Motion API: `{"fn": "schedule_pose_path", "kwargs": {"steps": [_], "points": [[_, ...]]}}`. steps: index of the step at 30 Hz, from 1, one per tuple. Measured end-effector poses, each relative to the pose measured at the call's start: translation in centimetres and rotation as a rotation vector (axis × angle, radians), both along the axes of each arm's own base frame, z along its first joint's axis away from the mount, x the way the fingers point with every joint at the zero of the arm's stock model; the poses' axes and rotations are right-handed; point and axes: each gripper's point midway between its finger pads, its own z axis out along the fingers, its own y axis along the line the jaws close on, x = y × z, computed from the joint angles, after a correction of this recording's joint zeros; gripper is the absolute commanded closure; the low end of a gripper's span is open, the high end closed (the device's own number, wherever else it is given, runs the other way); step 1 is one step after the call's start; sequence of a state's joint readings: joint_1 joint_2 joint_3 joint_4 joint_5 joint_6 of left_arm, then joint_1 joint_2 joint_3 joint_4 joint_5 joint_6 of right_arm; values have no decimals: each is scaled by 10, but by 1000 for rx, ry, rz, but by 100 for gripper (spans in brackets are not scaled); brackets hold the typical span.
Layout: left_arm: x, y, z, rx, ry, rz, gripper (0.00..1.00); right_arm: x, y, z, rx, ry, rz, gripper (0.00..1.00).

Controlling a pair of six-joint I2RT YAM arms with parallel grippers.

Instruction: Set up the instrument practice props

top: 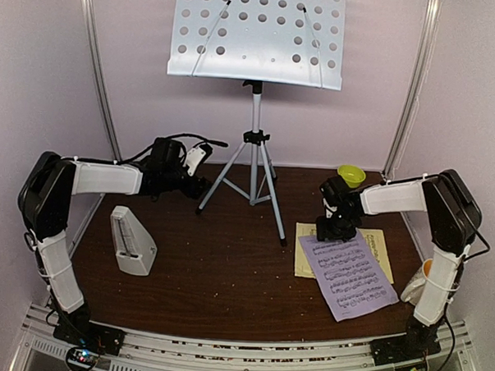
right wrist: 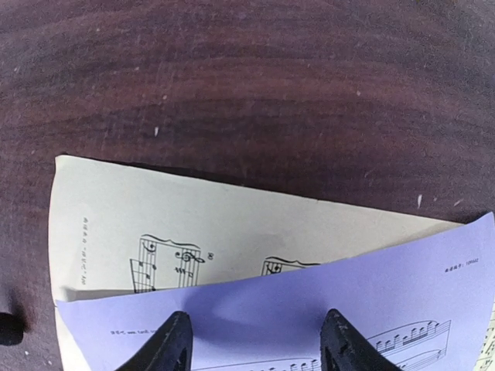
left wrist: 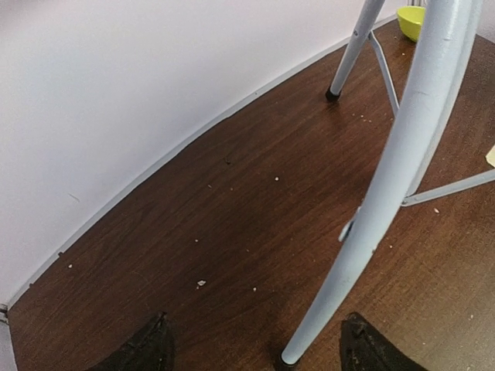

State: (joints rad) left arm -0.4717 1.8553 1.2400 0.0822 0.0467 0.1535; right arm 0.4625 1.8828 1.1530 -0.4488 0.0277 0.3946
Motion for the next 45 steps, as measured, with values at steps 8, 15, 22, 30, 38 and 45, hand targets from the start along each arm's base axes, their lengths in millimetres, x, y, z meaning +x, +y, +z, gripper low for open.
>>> {"fn": "schedule_pose_path", "kwargs": {"steps": [8, 15, 22, 30, 38, 45], "points": [[-18, -13, 3, -67, 37, -104, 22, 19, 0, 27, -5, -57, 60, 27], [-11, -30, 13, -126, 57, -218, 25, 25, 64, 127, 190, -340, 300, 23], [3, -43, 15, -132, 70, -279, 32, 11, 156, 142, 338, -381, 530, 28], [8, -53, 5, -122, 113, -326, 57, 15, 185, 104, 330, -318, 565, 45], [-3, -51, -9, -120, 150, -340, 84, 17, 186, 102, 302, -337, 556, 79], [-16, -43, -10, -92, 110, -339, 100, 8, 191, 103, 264, -359, 592, 100]]}}
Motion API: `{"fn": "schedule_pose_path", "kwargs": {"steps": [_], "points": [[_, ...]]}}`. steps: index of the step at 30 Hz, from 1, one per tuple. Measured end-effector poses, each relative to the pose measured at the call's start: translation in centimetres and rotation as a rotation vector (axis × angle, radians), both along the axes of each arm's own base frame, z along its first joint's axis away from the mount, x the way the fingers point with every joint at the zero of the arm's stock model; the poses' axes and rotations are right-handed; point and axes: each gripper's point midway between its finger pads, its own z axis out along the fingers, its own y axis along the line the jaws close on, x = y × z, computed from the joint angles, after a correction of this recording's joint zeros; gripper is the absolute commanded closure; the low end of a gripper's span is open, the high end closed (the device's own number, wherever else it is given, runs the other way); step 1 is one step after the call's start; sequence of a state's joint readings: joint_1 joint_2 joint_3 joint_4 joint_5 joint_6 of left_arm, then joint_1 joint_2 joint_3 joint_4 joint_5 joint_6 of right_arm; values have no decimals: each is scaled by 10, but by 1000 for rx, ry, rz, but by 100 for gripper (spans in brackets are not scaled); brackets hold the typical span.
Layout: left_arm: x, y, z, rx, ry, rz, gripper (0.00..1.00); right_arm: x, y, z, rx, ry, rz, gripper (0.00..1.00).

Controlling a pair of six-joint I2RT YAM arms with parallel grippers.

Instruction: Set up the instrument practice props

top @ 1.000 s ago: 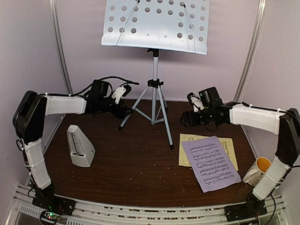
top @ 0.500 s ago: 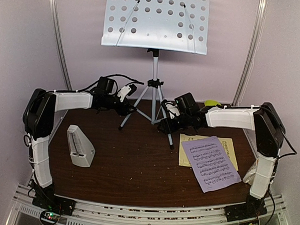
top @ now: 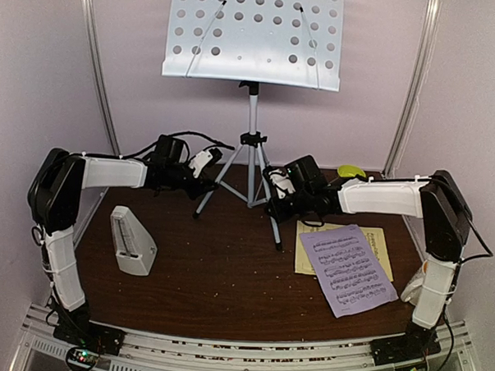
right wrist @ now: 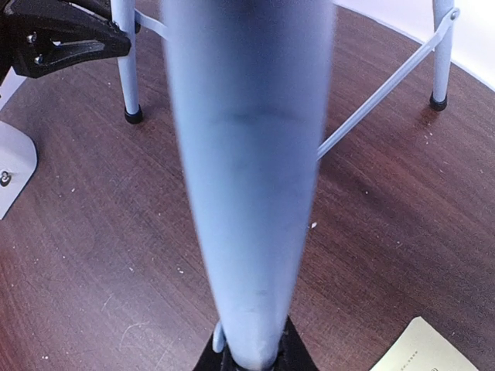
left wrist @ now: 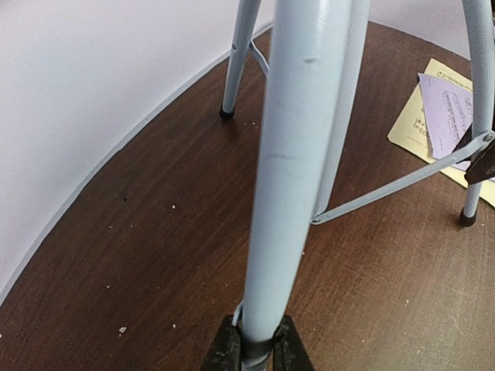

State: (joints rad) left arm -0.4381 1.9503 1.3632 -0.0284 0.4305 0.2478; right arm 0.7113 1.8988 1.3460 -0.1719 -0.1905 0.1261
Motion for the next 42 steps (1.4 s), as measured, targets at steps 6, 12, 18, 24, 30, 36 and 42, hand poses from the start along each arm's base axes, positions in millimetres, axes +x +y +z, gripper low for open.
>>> {"fn": "schedule_pose_path", "kwargs": {"steps": [6, 12, 18, 24, 30, 36, 42], "points": [[-24, 9, -1, 10, 6, 1, 100, -20, 0, -1, -11, -2, 28, 100], [-53, 19, -1, 16, 12, 5, 100, -51, 5, -2, -7, -6, 67, 100], [-97, 28, -3, 15, 37, 0, 100, -92, 6, -3, 13, -7, 101, 100], [-131, 32, -5, -13, 37, 4, 100, -128, 6, -4, 35, 2, 125, 100], [-136, 29, -5, -10, 13, 27, 87, -140, 11, -6, 52, 6, 100, 74], [-130, 35, -9, 5, 27, 131, 43, -146, -1, -8, 71, 58, 26, 26], [-132, 49, 4, -4, -2, 217, 28, -149, -43, 19, 69, 35, -115, 26]]}}
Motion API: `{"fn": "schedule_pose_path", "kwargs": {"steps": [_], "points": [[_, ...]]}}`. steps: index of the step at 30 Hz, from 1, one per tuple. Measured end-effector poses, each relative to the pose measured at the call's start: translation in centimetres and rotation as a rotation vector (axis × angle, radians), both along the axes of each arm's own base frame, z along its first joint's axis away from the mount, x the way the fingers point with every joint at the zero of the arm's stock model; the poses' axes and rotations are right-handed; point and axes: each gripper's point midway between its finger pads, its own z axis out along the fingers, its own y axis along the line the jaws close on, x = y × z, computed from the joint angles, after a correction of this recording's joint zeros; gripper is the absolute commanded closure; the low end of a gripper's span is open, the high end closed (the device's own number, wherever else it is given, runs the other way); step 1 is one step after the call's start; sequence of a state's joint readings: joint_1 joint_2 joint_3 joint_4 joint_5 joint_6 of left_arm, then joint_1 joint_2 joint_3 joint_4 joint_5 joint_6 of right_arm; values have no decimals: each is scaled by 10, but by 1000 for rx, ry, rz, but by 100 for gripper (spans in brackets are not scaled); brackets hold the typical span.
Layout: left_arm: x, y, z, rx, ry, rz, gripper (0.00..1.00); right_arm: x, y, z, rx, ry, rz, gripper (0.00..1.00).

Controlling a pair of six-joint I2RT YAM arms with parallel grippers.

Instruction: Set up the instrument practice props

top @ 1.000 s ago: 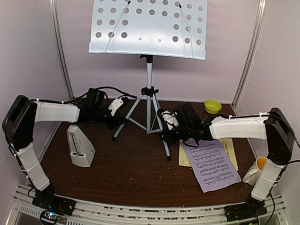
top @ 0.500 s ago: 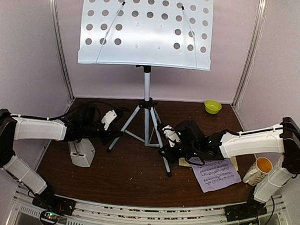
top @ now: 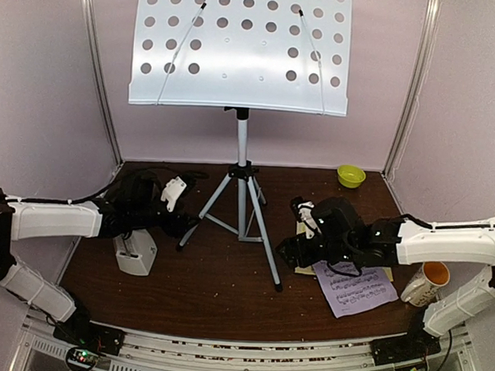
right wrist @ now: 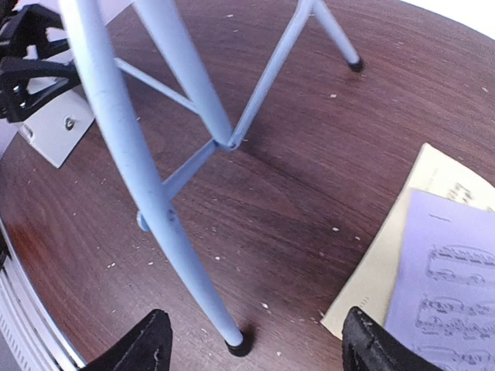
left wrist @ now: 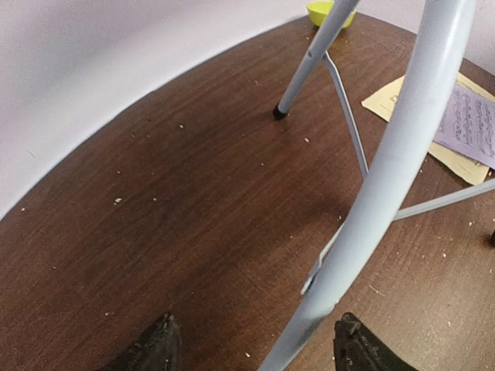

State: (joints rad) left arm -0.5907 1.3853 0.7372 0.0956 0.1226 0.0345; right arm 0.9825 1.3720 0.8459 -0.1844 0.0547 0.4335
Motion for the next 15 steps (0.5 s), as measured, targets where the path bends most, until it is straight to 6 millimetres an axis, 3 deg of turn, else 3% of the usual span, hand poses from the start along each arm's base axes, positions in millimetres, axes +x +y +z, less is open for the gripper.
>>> {"fn": "schedule_pose_path", "kwargs": {"steps": [3, 6, 12, 15], "points": [[-2, 2, 20, -16, -51, 31, 26, -1, -28, 4, -36, 8, -114, 24], [-7, 1, 37, -28, -97, 52, 25, -11, -54, -12, -127, 32, -218, 21], [-16, 3, 59, -33, -160, 99, 24, -37, -82, -51, -373, 59, -327, 15], [-19, 7, 72, -55, -184, 120, 24, -44, -86, -68, -516, 42, -360, 15]]}}
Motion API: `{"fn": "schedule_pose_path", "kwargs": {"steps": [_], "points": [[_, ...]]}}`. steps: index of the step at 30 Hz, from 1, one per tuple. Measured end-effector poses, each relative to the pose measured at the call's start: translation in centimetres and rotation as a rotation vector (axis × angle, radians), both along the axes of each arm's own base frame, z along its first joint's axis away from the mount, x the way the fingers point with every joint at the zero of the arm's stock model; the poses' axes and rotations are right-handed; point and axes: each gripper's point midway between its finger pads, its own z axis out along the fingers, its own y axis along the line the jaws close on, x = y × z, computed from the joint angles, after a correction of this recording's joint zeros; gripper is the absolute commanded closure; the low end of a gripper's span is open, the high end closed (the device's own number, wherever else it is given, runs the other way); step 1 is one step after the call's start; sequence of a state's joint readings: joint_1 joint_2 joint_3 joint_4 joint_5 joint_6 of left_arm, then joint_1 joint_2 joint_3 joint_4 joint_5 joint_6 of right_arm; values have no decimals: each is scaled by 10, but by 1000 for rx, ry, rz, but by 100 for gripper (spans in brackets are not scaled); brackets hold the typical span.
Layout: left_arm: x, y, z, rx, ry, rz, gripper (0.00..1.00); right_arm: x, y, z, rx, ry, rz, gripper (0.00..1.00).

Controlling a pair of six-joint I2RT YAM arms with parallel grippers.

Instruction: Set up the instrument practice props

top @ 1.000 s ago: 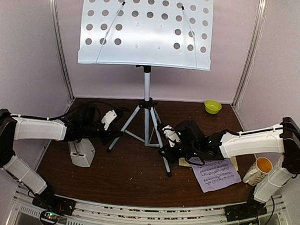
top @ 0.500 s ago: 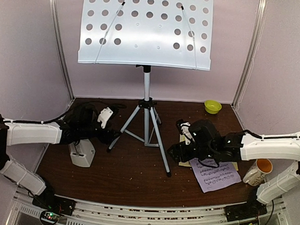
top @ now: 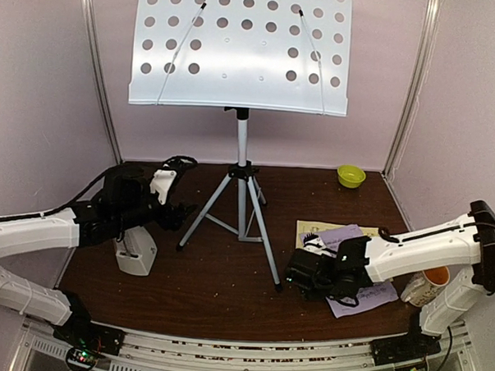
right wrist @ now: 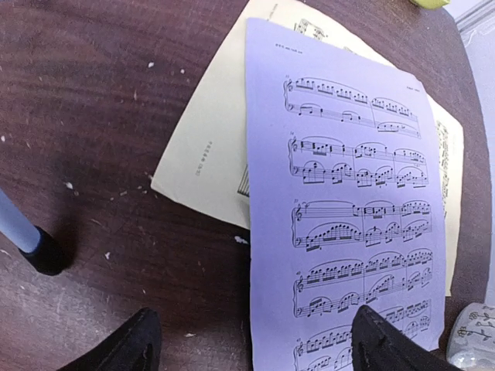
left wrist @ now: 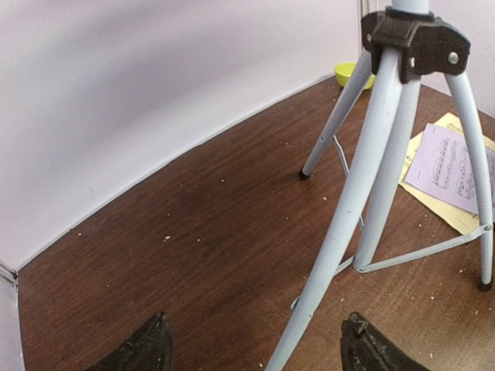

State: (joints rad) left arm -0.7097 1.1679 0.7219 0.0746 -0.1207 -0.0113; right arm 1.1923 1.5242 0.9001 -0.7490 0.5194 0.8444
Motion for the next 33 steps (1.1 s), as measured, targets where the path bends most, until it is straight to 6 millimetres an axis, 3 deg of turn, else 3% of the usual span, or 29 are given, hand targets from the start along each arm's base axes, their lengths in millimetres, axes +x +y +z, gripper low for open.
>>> {"fn": "schedule_pose_path", "kwargs": {"steps": [6, 16, 24, 29, 33], "points": [[-2, 5, 9, -15, -20, 20, 24, -7, 3, -19, -171, -31, -3, 24], [-5, 8, 5, 1, -7, 24, 24, 4, -11, -41, -371, -72, -15, 40], [-6, 9, 9, -2, -15, 22, 24, 21, -24, -46, -418, -76, -39, 53], [-6, 9, 9, 1, -14, 21, 24, 30, -30, -50, -463, -87, -37, 72], [-5, 7, 19, -11, -29, 17, 24, 34, -35, -54, -492, -78, -26, 99]]}}
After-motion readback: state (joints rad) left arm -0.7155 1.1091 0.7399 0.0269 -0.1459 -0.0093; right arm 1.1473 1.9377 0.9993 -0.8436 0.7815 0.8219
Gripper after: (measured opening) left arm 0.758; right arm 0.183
